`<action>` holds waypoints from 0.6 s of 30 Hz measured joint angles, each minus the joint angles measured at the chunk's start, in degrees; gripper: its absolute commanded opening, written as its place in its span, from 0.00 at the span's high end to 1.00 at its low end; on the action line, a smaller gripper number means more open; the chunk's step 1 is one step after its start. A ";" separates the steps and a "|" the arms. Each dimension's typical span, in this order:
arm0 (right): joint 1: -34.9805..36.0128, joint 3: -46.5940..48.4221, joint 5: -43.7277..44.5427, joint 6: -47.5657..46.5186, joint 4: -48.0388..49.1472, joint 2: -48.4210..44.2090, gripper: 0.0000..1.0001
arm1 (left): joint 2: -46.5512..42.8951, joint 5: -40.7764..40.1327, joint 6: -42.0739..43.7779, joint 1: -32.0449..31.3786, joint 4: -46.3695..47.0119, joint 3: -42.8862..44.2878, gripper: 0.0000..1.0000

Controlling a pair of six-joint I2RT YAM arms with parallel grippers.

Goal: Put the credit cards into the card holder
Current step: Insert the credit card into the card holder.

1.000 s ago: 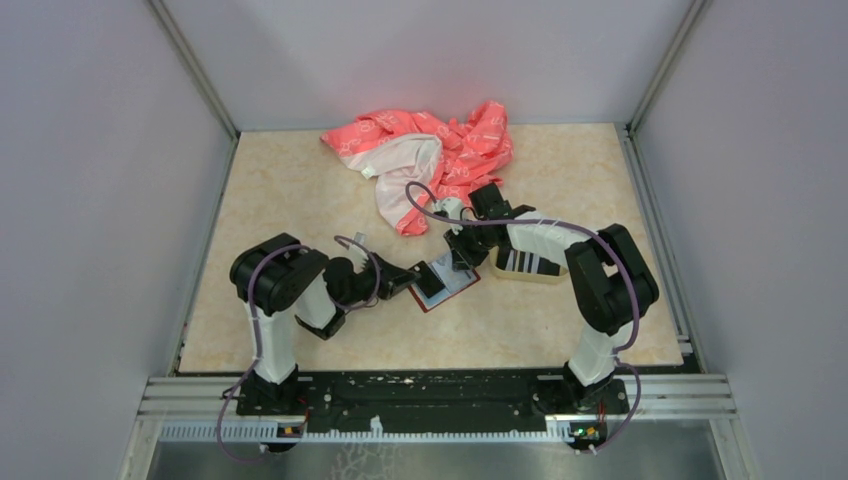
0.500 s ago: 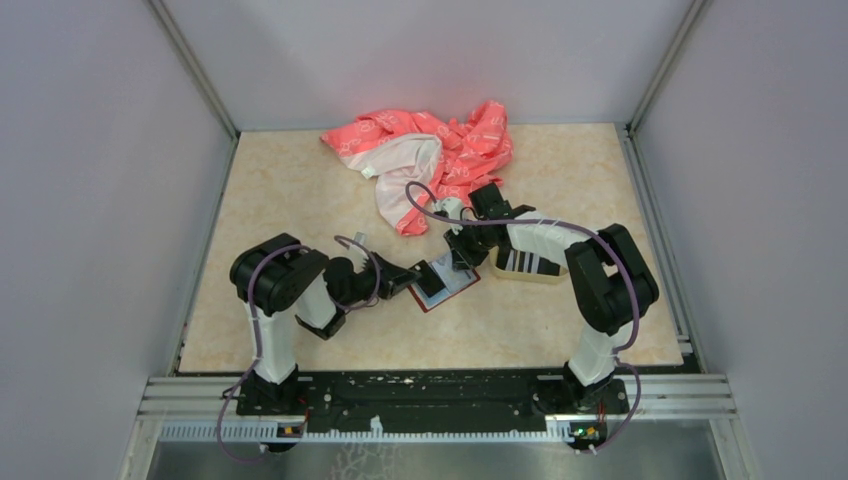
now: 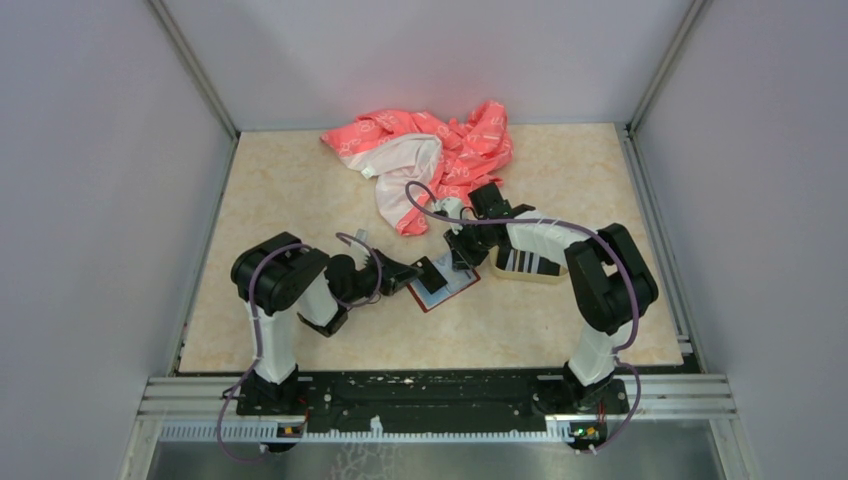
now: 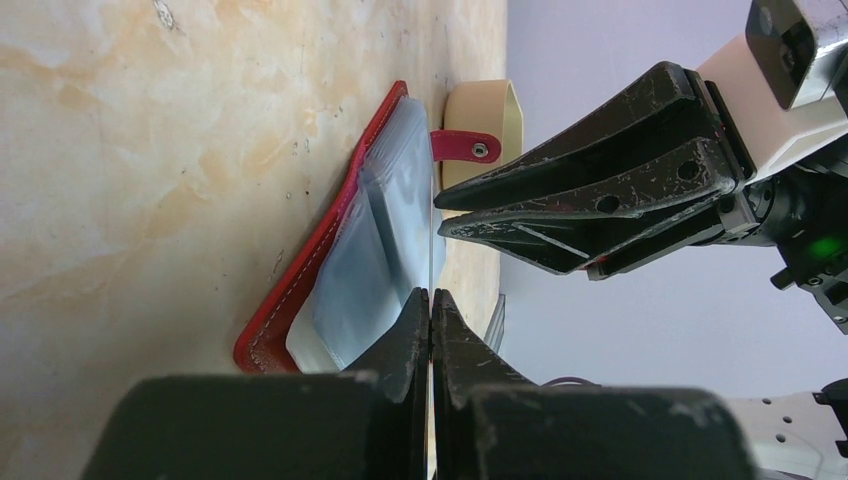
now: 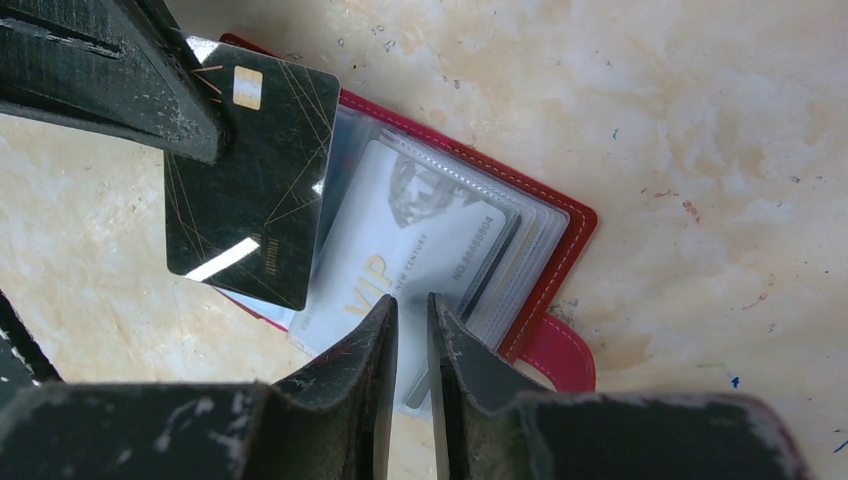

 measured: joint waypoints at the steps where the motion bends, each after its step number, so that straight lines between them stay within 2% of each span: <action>1: 0.00 0.00 -0.02 0.00 -0.02 0.00 0.82 | 0.00 -0.04 0.02 0.00 0.00 0.00 1.00; 18: 0.00 0.00 -0.02 0.00 -0.09 0.00 0.82 | -0.02 -1.03 0.44 -0.24 -0.02 -1.53 1.00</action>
